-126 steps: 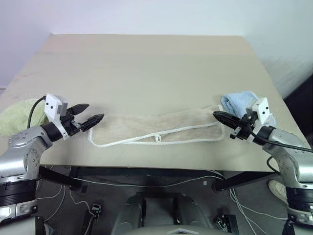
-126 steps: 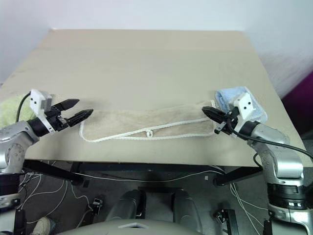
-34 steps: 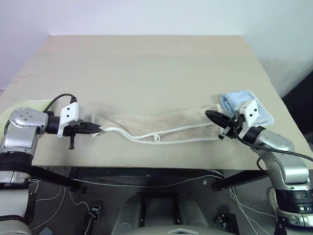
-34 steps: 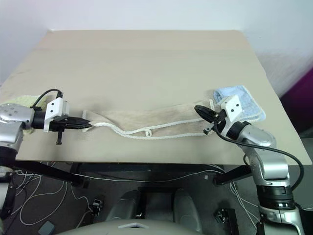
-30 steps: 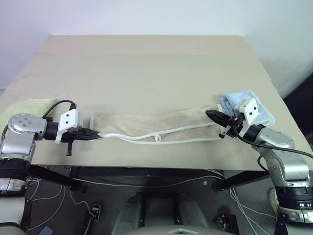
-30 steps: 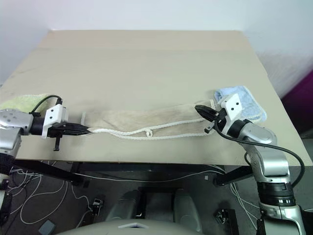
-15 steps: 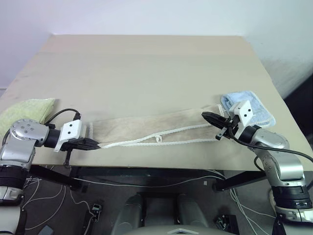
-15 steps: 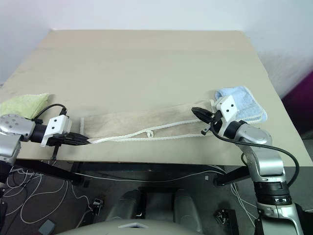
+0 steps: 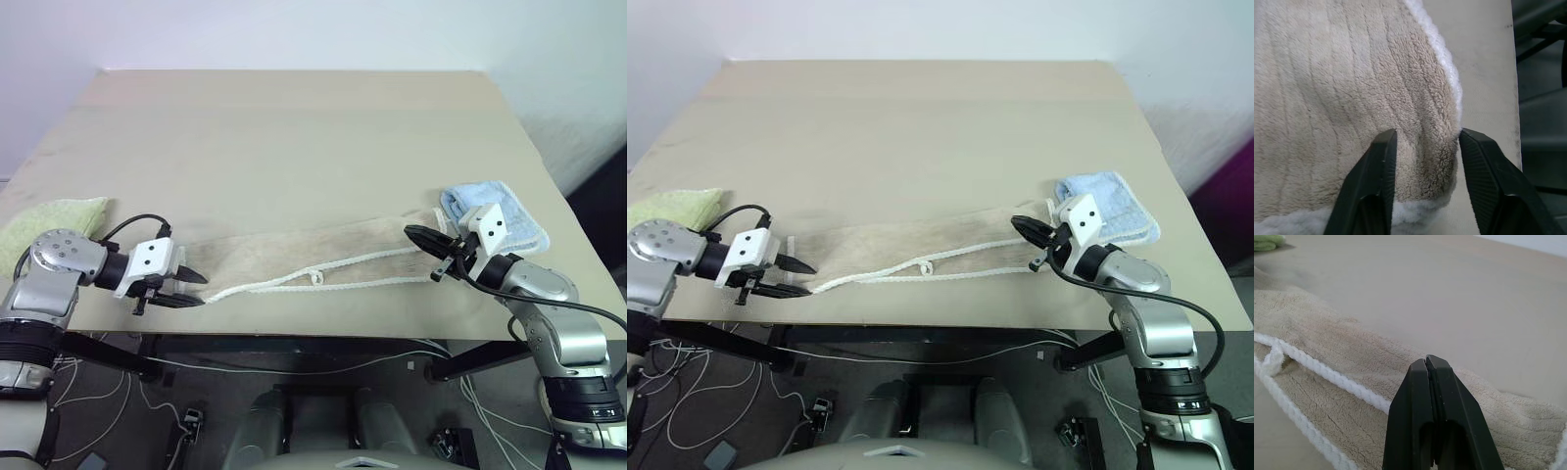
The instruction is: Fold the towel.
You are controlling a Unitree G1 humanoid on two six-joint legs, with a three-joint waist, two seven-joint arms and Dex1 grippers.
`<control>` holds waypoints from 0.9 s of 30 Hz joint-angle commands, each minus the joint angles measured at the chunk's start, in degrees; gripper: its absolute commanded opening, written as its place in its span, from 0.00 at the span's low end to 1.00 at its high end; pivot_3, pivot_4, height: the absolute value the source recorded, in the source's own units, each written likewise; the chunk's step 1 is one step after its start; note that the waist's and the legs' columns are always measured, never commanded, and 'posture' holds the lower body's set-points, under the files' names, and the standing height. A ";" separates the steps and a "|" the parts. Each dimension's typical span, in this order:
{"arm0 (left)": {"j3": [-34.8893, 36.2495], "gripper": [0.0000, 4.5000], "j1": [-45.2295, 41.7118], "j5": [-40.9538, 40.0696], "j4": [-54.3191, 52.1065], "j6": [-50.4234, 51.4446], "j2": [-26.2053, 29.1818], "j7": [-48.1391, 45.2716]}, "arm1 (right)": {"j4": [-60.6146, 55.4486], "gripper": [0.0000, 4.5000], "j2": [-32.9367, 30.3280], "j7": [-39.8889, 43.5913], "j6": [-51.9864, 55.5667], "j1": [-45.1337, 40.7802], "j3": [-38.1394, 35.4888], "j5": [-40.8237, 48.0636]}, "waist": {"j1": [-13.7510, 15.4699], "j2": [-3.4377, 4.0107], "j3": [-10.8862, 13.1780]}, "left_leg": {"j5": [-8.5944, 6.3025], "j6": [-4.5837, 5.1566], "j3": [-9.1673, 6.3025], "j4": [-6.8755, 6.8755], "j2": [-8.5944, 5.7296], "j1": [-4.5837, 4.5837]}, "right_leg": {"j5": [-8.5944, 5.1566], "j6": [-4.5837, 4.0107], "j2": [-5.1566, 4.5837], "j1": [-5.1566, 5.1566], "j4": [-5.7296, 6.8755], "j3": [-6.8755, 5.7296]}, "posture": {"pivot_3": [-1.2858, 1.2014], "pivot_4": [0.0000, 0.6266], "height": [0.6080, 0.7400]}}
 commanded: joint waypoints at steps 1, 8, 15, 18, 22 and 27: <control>1.04 0.40 -0.26 -1.75 -0.94 0.82 0.06 -0.69 | -2.36 0.00 0.32 -0.36 -0.69 -0.01 -0.84 0.59 | 0.00 0.00 0.00 | 0.00 0.00 0.00 0.00 0.00 0.00 | 0.00 0.00 0.00 0.00 0.00 0.00 | 0.52 0.24 1.00; 2.62 0.00 1.00 -5.11 -3.22 3.63 0.93 -1.89 | -2.38 0.00 0.43 -0.49 -0.51 0.05 -0.66 0.72 | 0.00 0.00 0.00 | 0.00 0.00 0.00 0.00 0.00 0.00 | 0.00 0.00 -0.01 0.00 0.00 0.00 | 0.52 0.24 1.00; 5.44 0.00 0.45 -8.00 -4.10 9.48 0.81 0.06 | -1.97 0.00 0.56 -0.41 -0.68 -0.19 -0.52 0.60 | -0.01 0.00 0.00 | 0.00 0.00 0.00 0.00 0.00 0.00 | 0.00 0.00 -0.01 0.00 0.00 0.00 | 0.52 0.24 1.00; 6.94 0.00 0.07 -9.94 -4.88 12.91 0.28 0.91 | -1.80 0.00 0.55 -0.35 -0.75 -0.33 -0.55 0.53 | -0.01 0.00 0.00 | 0.00 0.00 0.00 0.01 0.00 0.00 | 0.00 0.00 -0.01 0.00 0.00 0.00 | 0.52 0.24 1.00; 8.32 0.00 -0.80 -10.94 -4.59 15.42 -0.11 2.84 | -1.77 0.00 0.52 -0.36 -0.75 -0.45 -0.54 0.45 | 0.00 0.00 0.00 | 0.00 0.00 0.00 0.01 0.00 0.00 | 0.00 0.00 -0.01 0.00 0.00 0.00 | 0.52 0.24 1.00; 9.28 0.00 -4.08 -10.12 -1.39 14.74 -1.17 6.94 | -1.33 0.00 -1.36 0.04 -2.50 -1.27 -0.10 -2.14 | 0.08 0.00 0.00 | 0.00 0.00 0.00 0.02 -0.01 0.00 | 0.00 0.00 -0.01 0.01 0.00 0.00 | 0.52 0.24 1.00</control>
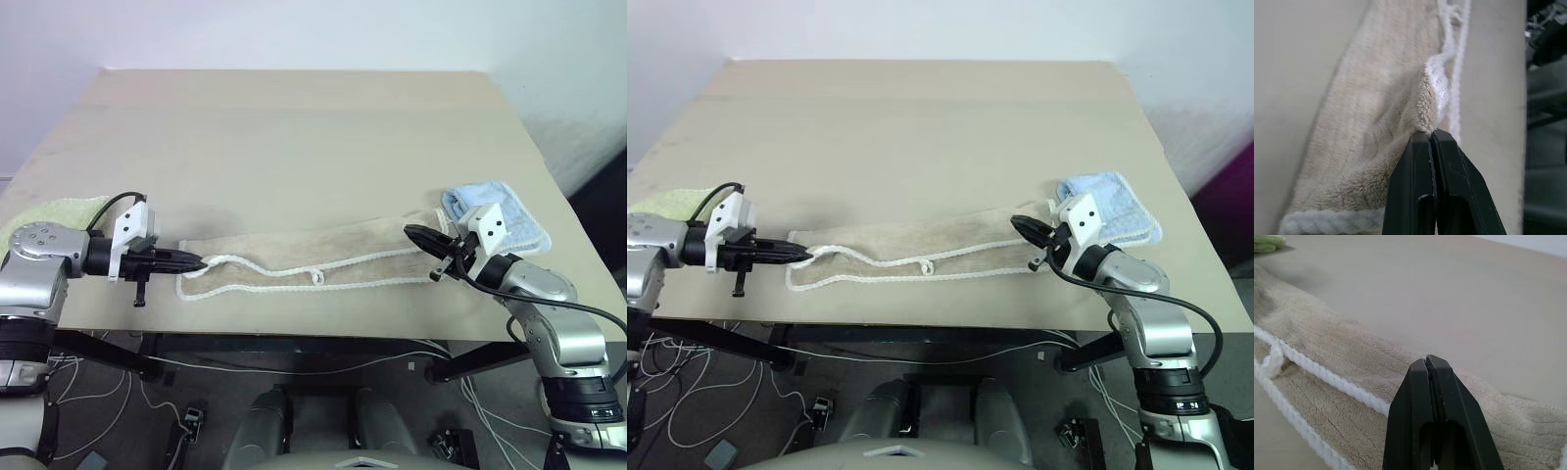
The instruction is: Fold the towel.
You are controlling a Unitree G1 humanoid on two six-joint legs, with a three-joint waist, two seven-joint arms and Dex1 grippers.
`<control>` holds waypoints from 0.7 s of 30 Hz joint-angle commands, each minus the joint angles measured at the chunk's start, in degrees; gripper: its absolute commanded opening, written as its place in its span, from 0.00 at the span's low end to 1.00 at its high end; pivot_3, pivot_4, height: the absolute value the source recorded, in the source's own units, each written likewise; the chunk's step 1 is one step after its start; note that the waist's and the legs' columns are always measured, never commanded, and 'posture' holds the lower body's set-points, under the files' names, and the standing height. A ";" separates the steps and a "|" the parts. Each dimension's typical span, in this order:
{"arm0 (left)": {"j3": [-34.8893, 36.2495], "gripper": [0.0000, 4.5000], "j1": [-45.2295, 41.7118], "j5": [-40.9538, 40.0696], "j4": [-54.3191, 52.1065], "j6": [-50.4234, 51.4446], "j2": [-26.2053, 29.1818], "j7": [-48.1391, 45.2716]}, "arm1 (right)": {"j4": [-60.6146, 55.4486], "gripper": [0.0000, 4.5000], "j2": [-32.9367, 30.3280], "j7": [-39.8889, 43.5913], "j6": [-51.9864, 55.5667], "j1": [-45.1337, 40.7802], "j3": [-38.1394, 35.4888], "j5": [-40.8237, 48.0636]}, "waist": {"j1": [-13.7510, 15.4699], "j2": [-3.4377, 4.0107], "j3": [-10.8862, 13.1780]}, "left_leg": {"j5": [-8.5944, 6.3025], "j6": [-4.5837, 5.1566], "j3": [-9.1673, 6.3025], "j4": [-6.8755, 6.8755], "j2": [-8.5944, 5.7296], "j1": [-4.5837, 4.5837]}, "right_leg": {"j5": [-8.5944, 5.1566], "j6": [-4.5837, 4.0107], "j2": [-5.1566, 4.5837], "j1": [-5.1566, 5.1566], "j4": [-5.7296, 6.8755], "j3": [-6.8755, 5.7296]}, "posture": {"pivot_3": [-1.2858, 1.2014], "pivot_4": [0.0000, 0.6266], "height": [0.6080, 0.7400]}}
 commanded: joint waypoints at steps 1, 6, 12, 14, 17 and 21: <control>2.95 0.00 -3.00 -0.45 1.51 -0.26 -0.45 2.97 | -0.45 0.00 -2.90 0.67 -3.46 -1.87 0.12 -3.58 | 0.01 0.00 0.00 | 0.00 0.00 0.00 0.01 -0.01 0.00 | 0.00 0.00 0.01 0.00 0.00 0.00 | 0.52 0.24 1.00; 3.04 0.00 -3.01 0.38 1.57 -1.68 -0.58 4.45 | 5.92 0.27 -11.39 2.43 -12.67 -4.35 4.29 -15.68 | -0.05 0.00 0.00 | 0.00 0.00 0.02 -0.01 -0.02 0.00 | 0.00 0.00 0.04 -0.03 0.00 0.00 | 0.52 0.24 1.00; 3.37 0.00 -2.53 0.67 1.62 -2.07 -0.90 5.99 | 16.99 0.72 -18.15 0.61 -30.53 -8.39 8.40 -28.18 | -0.22 0.02 0.01 | 0.00 0.00 0.06 0.00 -0.01 0.00 | 0.00 0.00 0.09 -0.05 0.02 0.00 | 0.52 0.24 1.00; 3.43 0.00 -2.16 0.54 1.17 -2.00 -0.96 6.21 | 20.61 0.79 -19.50 -0.06 -35.08 -9.91 9.58 -31.14 | -0.21 0.02 0.01 | 0.00 0.00 0.06 0.00 -0.01 0.00 | 0.00 0.00 0.09 -0.05 0.02 0.01 | 0.52 0.24 1.00; 3.56 0.00 -1.51 0.38 0.54 -1.85 -1.10 6.62 | 25.44 0.79 -20.32 -1.58 -40.94 -12.25 11.05 -34.58 | -0.20 0.02 0.01 | 0.00 0.00 0.07 0.01 -0.01 0.00 | 0.00 0.00 0.09 -0.03 0.02 0.01 | 0.52 0.24 1.00; 3.74 0.00 -0.51 0.18 -0.37 -1.73 -1.15 7.10 | 28.87 0.79 -21.15 -2.19 -46.43 -13.77 12.43 -37.58 | -0.21 0.03 0.02 | 0.00 -0.01 0.06 0.00 -0.01 0.00 | 0.00 0.00 0.09 -0.04 0.02 0.01 | 0.52 0.24 1.00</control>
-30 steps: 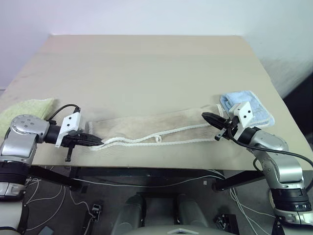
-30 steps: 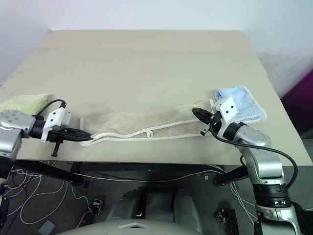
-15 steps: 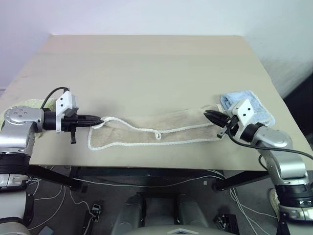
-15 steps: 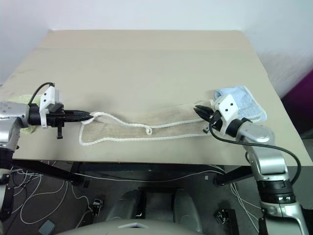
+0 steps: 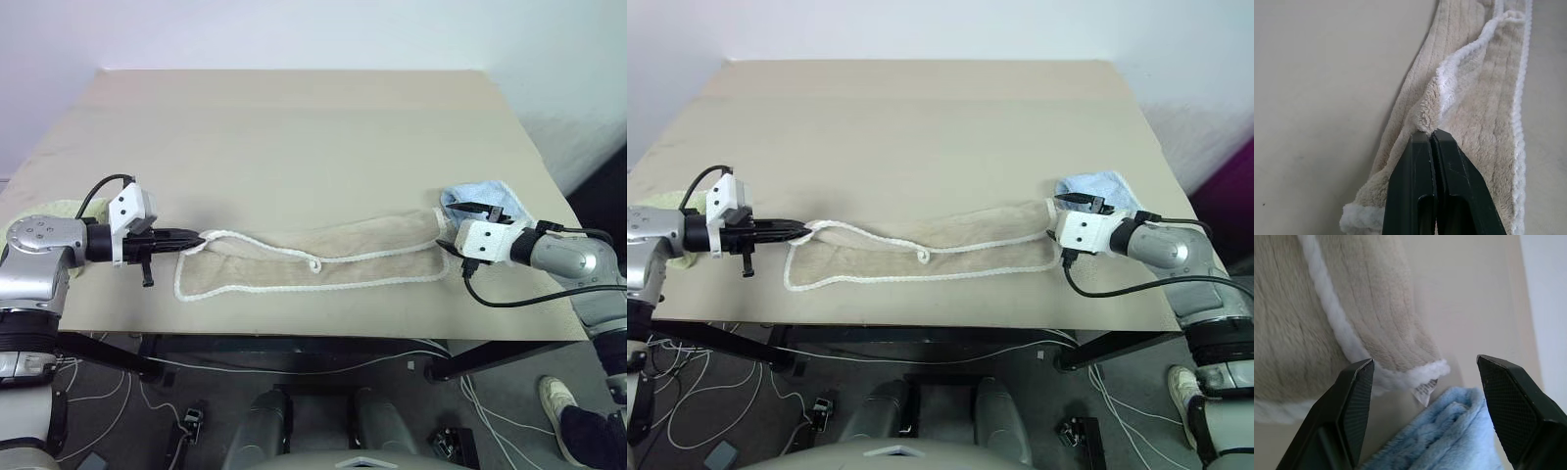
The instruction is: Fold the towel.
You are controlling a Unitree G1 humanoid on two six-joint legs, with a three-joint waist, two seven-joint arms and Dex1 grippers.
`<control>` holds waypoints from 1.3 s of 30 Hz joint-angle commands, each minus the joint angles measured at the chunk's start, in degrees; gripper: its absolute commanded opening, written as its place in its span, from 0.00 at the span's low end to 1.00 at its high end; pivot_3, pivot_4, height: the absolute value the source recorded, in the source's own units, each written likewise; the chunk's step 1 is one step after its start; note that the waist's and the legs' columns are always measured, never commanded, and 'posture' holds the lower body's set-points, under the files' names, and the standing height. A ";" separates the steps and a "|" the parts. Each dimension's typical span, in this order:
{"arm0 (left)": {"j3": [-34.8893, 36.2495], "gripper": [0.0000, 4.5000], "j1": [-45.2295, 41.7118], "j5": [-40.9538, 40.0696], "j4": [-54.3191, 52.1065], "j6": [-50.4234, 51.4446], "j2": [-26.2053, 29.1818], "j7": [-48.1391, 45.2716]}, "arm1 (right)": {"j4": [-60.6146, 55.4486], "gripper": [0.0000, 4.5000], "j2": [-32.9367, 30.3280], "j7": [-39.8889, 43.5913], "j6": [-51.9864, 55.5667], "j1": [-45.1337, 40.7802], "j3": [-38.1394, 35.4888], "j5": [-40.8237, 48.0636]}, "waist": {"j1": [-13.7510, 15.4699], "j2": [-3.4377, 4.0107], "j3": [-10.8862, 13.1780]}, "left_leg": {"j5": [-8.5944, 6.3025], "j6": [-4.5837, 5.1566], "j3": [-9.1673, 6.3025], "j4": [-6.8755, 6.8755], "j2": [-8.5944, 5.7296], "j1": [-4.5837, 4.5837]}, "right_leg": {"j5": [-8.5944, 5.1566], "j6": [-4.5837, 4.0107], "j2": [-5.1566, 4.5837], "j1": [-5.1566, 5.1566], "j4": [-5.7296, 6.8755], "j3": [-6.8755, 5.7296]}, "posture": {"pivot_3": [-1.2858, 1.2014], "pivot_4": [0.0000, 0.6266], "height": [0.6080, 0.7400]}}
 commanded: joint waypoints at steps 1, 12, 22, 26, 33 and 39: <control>1.95 0.00 0.39 -0.79 -2.14 -0.24 0.36 0.49 | 1.34 0.79 -1.53 -0.92 -4.70 -1.66 0.13 -1.88 | 0.01 0.00 0.00 | 0.00 0.00 0.00 0.00 0.00 0.00 | 0.00 0.00 0.00 0.00 0.00 0.00 | 0.52 0.24 1.00; 2.01 0.00 2.04 -1.31 -4.19 0.62 0.19 0.88 | 5.14 0.79 -3.69 -4.18 -12.57 -2.83 2.21 -9.02 | 0.01 0.01 0.01 | 0.00 0.00 0.00 0.01 0.00 0.00 | 0.00 0.00 0.01 0.00 0.00 0.01 | 0.52 0.24 1.00; 1.47 0.00 2.79 -1.32 -5.10 0.77 0.14 0.43 | 7.31 0.79 -2.25 -10.68 -15.57 -4.65 3.98 -14.43 | -0.02 0.02 0.01 | 0.00 -0.01 0.00 0.01 0.00 0.00 | 0.00 0.00 0.02 0.00 0.01 0.01 | 0.52 0.24 1.00; 1.47 0.00 2.80 -1.21 -4.95 0.57 0.13 0.37 | 7.58 0.51 -2.42 -10.70 -16.16 -4.81 4.85 -14.44 | -0.01 0.02 0.01 | 0.00 -0.01 0.01 0.01 0.00 0.00 | 0.00 0.00 0.01 0.00 0.01 0.01 | 0.52 0.24 1.00; 1.60 0.00 2.84 -1.05 -4.61 0.18 0.06 0.41 | 8.33 0.01 -3.01 -10.77 -17.06 -4.85 5.22 -14.50 | -0.02 0.02 0.01 | 0.00 -0.01 0.00 0.01 0.00 0.00 | 0.00 0.00 0.02 0.01 0.01 0.01 | 0.52 0.24 1.00; 2.24 0.00 2.11 -1.97 -3.57 0.77 -0.25 0.31 | 9.59 0.01 -2.86 -11.65 -15.98 -6.24 3.50 -12.80 | -0.03 0.02 0.01 | 0.00 -0.01 0.01 0.02 0.00 0.01 | 0.00 0.00 0.02 0.01 0.01 0.01 | 0.52 0.24 1.00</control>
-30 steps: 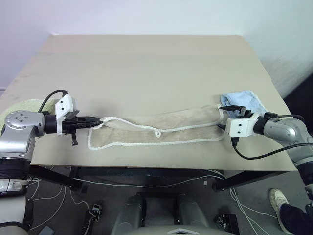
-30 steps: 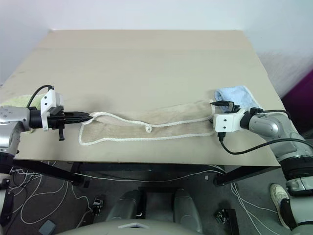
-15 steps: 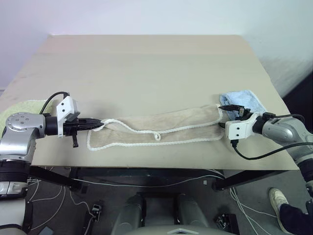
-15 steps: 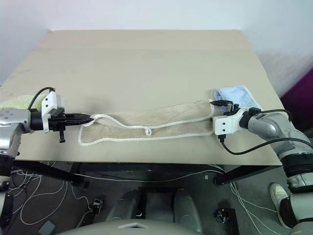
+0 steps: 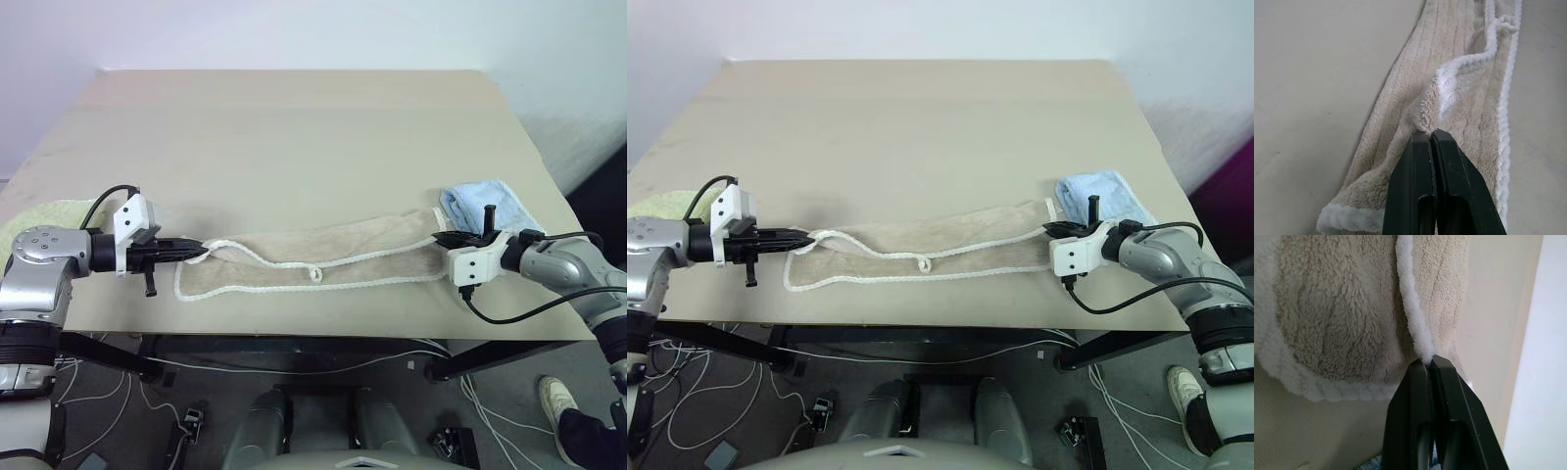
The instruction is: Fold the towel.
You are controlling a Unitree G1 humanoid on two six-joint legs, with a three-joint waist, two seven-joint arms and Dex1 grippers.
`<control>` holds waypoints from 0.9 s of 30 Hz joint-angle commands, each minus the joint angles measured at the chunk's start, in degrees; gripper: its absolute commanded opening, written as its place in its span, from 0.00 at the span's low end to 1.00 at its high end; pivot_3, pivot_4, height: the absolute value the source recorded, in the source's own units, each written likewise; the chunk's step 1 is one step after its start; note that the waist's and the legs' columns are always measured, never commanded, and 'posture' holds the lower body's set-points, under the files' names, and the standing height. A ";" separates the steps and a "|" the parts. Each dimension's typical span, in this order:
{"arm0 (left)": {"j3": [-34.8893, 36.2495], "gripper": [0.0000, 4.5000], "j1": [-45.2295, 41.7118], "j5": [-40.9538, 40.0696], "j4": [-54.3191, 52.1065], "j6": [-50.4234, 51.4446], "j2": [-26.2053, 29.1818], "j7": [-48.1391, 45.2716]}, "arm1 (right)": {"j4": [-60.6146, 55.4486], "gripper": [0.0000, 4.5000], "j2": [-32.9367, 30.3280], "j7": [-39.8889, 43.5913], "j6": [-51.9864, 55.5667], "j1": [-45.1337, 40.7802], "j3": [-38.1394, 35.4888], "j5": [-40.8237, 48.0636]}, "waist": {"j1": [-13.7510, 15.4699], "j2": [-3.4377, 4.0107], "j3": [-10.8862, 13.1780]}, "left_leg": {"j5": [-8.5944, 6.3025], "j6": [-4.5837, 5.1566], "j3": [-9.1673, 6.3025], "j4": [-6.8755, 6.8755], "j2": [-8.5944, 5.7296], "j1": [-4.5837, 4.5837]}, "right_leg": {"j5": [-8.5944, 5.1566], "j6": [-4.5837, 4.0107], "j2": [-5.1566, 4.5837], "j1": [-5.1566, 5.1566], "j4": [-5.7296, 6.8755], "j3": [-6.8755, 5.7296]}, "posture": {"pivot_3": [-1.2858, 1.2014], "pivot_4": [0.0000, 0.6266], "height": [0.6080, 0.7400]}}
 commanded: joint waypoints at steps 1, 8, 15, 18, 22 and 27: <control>2.05 0.00 -1.07 -1.17 -0.12 -0.30 -0.02 0.08 | 0.63 0.01 -0.31 -0.96 1.52 -2.84 -3.36 3.73 | -0.01 0.00 0.00 | 0.00 0.00 0.00 0.00 0.00 0.00 | 0.00 0.00 0.00 0.00 0.00 0.00 | 0.52 0.24 1.00; 6.65 0.00 -16.84 -2.42 14.61 1.17 -3.37 8.06 | 3.84 0.01 1.79 3.54 8.96 -13.23 -6.42 12.85 | 0.11 -0.04 0.03 | 0.00 0.00 -0.02 0.06 -0.01 -0.01 | 0.00 0.00 0.01 0.02 0.03 -0.03 | 0.52 0.24 1.00; 6.97 0.00 -33.17 1.04 31.45 -5.22 -7.38 13.57 | 19.30 0.01 3.91 5.03 9.06 -31.37 -4.72 12.41 | -0.18 -0.04 0.04 | 0.01 -0.01 0.02 0.06 -0.06 -0.04 | 0.00 0.02 0.00 -0.03 0.01 -0.03 | 0.52 0.24 1.00; 7.38 0.00 -38.75 2.08 35.71 -7.51 -7.04 13.43 | 22.28 0.01 3.49 7.40 8.56 -36.76 -5.16 13.72 | -0.62 -0.06 0.07 | 0.02 -0.02 0.02 0.05 -0.05 -0.19 | 0.00 0.02 0.01 -0.21 0.03 -0.03 | 0.52 0.24 1.00; 8.01 0.00 -42.99 2.66 38.27 -9.37 -4.67 11.83 | 21.36 0.01 1.35 12.14 9.04 -39.01 -7.17 17.48 | -1.40 -0.07 0.07 | 0.02 -0.02 0.02 0.04 -0.06 -0.22 | -0.01 0.04 -0.01 -0.21 0.00 -0.03 | 0.52 0.24 1.00; 8.42 0.00 -39.51 1.73 35.95 -8.83 -1.12 5.47 | 8.47 0.01 -1.98 23.98 14.84 -28.42 -11.43 28.64 | -1.60 -0.02 0.07 | 0.02 -0.01 0.02 0.01 -0.03 -0.21 | -0.03 0.06 0.02 -0.22 0.03 -0.01 | 0.52 0.24 1.00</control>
